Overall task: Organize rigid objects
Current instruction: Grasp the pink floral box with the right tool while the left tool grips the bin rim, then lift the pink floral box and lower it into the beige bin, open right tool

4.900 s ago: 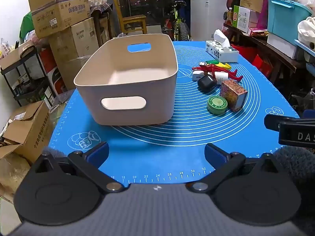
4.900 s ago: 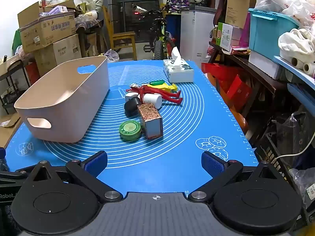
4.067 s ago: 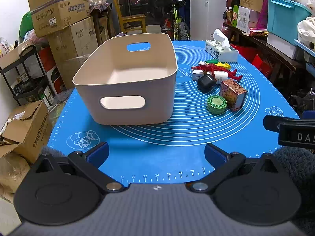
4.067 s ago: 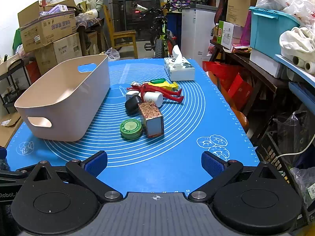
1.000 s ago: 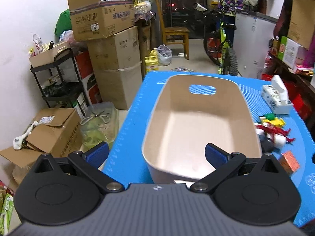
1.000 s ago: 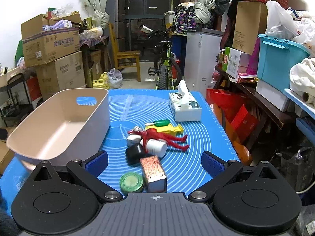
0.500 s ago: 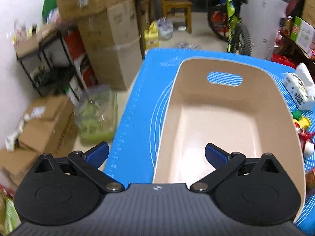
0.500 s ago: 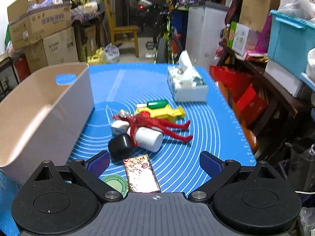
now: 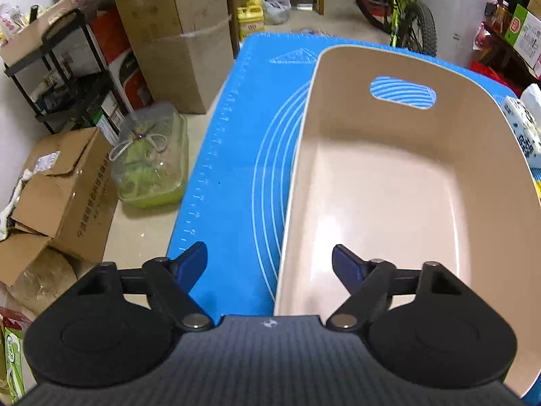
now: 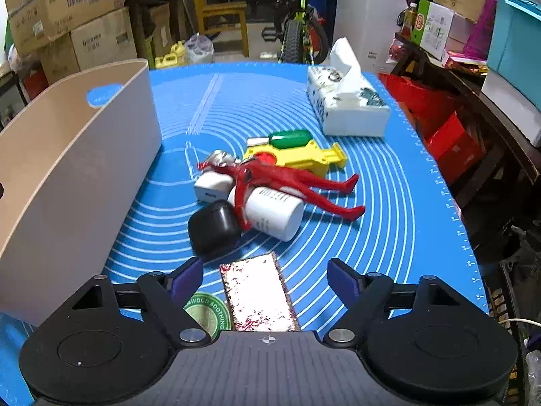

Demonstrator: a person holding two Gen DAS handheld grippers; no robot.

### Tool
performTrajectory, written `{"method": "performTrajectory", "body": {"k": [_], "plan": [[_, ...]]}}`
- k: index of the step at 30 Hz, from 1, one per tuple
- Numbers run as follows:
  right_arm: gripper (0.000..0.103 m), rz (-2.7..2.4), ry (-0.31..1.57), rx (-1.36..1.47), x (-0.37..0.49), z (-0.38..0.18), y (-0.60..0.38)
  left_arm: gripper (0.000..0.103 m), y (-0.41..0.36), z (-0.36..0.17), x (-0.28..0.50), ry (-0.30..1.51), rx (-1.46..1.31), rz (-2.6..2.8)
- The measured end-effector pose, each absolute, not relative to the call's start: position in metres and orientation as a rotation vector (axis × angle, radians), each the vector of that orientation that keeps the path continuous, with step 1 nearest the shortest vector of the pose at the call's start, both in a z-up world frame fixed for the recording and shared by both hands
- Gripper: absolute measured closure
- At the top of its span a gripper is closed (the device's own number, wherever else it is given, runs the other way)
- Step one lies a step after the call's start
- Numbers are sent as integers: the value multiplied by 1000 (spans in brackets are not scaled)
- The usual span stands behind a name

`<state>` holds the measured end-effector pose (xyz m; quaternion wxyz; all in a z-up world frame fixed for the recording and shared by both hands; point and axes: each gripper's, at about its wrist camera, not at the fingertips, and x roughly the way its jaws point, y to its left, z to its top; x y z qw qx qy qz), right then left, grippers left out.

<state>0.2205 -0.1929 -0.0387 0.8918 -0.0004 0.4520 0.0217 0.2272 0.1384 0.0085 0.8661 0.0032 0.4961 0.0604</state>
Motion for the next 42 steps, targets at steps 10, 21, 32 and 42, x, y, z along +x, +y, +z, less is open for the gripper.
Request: {"method": "performTrajectory", "body": {"k": [10, 21, 32, 42], "plan": [[39, 13, 993, 6, 227, -45, -195, 71, 143, 14, 230, 1071, 3, 105], [59, 0, 1059, 98, 233, -47, -199, 96, 142, 9, 233, 1106, -15, 53], [59, -74, 998, 68, 232, -23, -188, 97, 144, 6, 232, 1112, -20, 31], [59, -74, 828, 108, 228, 30, -177, 97, 144, 6, 234, 1124, -25, 36]]}}
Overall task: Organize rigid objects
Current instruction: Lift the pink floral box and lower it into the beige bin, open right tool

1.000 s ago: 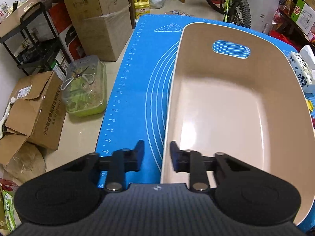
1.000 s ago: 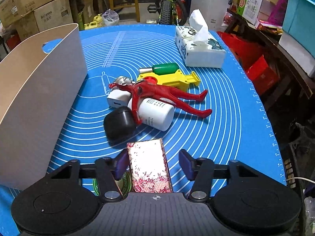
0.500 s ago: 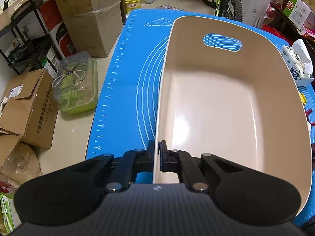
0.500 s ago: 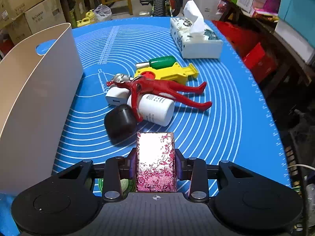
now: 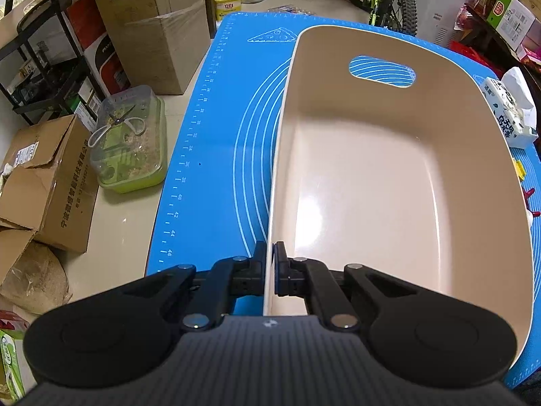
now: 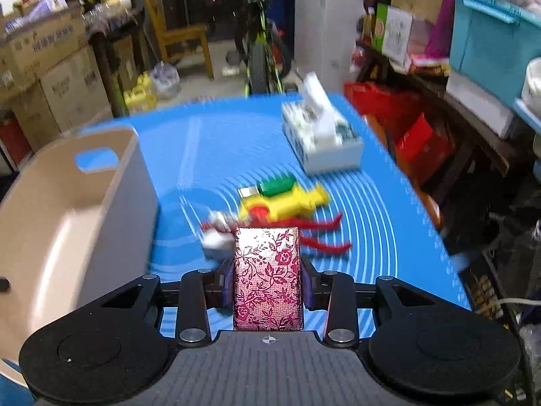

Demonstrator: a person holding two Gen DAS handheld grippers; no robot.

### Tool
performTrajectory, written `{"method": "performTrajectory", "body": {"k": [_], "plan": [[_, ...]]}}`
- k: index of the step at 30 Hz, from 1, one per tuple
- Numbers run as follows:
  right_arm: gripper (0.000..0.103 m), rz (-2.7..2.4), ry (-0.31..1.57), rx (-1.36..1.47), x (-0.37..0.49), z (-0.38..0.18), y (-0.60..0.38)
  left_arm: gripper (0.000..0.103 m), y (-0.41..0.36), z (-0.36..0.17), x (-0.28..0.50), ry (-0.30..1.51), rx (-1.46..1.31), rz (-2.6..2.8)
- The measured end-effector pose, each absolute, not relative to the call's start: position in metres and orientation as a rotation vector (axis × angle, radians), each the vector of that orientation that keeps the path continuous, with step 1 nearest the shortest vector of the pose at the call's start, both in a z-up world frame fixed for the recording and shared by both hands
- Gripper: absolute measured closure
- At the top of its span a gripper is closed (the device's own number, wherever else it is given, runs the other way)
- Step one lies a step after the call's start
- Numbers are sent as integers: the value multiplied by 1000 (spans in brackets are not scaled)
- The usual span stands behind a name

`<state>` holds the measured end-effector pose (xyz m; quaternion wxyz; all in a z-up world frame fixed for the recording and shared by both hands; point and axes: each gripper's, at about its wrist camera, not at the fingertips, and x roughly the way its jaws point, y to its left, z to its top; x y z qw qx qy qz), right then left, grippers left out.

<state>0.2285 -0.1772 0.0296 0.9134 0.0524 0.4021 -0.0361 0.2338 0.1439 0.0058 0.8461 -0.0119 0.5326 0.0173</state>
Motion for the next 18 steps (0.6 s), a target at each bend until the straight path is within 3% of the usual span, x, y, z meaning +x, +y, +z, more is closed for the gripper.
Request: {"method": "performTrajectory", "body": {"k": [18], "plan": [[59, 182, 604, 164, 251, 90, -108, 98, 139, 8, 231, 1106, -4, 24]]}}
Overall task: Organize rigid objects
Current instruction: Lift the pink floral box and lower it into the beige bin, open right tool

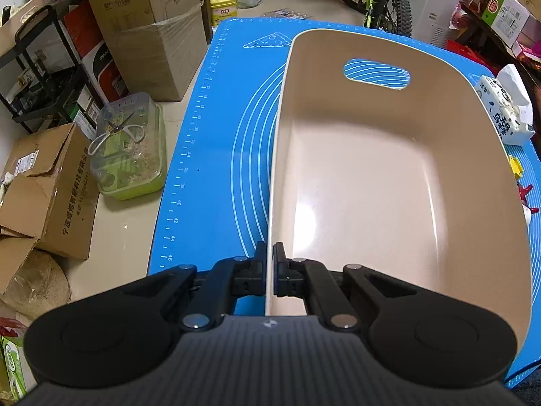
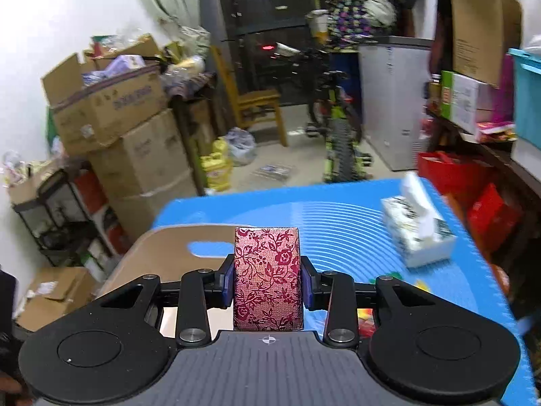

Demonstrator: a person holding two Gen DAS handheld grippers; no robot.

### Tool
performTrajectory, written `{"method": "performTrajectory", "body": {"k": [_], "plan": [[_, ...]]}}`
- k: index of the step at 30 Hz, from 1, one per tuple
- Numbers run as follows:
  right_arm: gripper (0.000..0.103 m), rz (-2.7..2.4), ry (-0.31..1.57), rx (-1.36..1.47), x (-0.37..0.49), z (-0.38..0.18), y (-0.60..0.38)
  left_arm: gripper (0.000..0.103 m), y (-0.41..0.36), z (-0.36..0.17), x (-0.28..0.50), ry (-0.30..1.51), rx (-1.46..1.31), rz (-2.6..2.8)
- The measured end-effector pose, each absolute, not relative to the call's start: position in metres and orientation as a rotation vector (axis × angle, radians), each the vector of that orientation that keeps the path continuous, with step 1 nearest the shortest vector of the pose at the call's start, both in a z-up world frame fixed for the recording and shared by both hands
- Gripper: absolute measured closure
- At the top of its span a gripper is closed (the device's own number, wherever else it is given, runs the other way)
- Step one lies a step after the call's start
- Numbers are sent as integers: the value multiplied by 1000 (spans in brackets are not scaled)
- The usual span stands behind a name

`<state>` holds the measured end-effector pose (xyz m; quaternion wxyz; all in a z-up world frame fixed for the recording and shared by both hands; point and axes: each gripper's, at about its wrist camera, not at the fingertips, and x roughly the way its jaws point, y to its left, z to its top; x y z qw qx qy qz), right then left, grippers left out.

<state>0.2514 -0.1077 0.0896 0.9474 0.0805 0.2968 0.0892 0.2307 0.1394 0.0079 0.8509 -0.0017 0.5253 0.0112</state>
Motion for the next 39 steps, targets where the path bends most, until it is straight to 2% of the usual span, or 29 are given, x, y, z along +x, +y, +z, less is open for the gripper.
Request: {"method": "performTrajectory", "body": {"k": [8, 26, 30, 39], "plan": [[59, 289, 646, 111, 271, 79, -48, 99, 142, 9, 229, 1099, -7, 12], [59, 373, 1039, -151, 280, 3, 29, 99, 142, 9, 230, 1105, -10, 10], [59, 365, 1073, -157, 279, -8, 29, 99, 142, 10, 230, 1108, -14, 9], [38, 362, 960, -37, 267, 25, -2, 98, 144, 10, 229, 1110, -21, 7]]}}
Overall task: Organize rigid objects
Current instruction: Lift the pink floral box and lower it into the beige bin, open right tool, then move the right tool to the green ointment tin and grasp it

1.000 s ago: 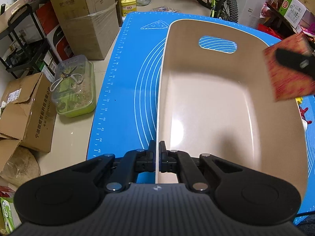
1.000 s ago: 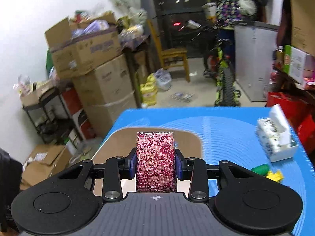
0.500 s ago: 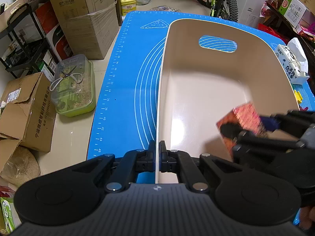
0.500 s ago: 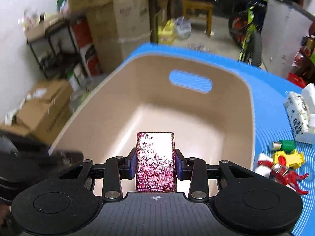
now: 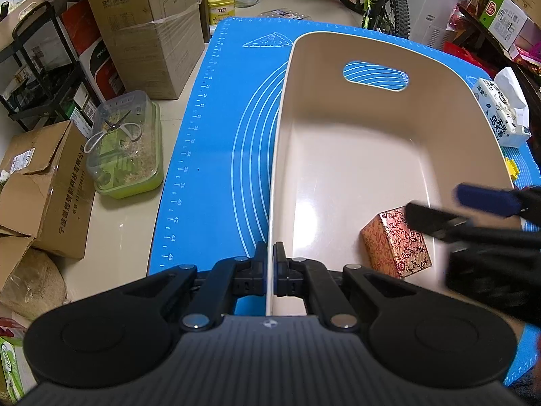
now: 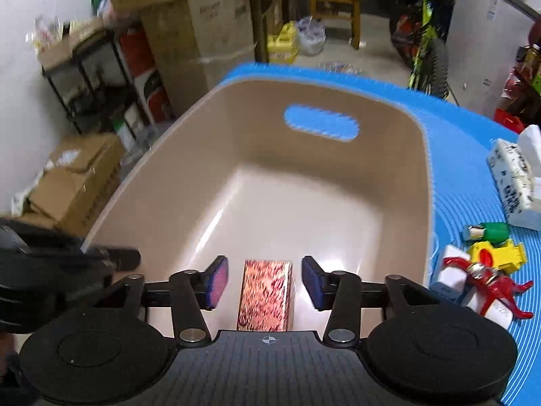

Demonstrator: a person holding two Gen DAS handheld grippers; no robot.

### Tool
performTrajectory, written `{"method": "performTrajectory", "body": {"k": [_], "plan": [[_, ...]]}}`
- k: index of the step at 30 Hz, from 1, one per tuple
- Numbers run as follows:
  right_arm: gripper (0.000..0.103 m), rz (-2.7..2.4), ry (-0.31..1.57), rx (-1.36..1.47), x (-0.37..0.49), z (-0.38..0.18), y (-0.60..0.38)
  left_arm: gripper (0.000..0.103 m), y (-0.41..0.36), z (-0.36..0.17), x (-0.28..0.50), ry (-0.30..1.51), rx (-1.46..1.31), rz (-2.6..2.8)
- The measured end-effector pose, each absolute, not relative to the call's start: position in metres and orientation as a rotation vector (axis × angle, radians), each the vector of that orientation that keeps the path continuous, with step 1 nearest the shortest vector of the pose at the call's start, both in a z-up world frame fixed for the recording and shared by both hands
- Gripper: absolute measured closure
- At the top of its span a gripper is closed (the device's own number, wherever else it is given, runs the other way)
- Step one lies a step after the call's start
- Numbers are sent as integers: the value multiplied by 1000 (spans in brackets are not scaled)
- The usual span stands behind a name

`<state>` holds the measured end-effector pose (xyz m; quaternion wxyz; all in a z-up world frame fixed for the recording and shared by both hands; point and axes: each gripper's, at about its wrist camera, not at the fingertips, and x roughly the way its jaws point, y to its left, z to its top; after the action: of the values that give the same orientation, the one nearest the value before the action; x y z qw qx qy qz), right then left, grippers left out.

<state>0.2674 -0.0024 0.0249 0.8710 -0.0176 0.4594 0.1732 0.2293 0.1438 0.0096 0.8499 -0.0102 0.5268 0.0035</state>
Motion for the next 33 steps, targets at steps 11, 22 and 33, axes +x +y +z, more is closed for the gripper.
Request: {"method": "performTrajectory", "body": {"k": [11, 22, 33], "plan": [[29, 241, 851, 56, 250, 72, -71, 98, 143, 10, 230, 1112, -26, 7], [29, 76, 919, 35, 230, 40, -142, 98, 143, 10, 229, 1109, -22, 11], [29, 59, 1109, 44, 230, -20, -164, 98, 143, 10, 230, 1110, -26, 18]]}}
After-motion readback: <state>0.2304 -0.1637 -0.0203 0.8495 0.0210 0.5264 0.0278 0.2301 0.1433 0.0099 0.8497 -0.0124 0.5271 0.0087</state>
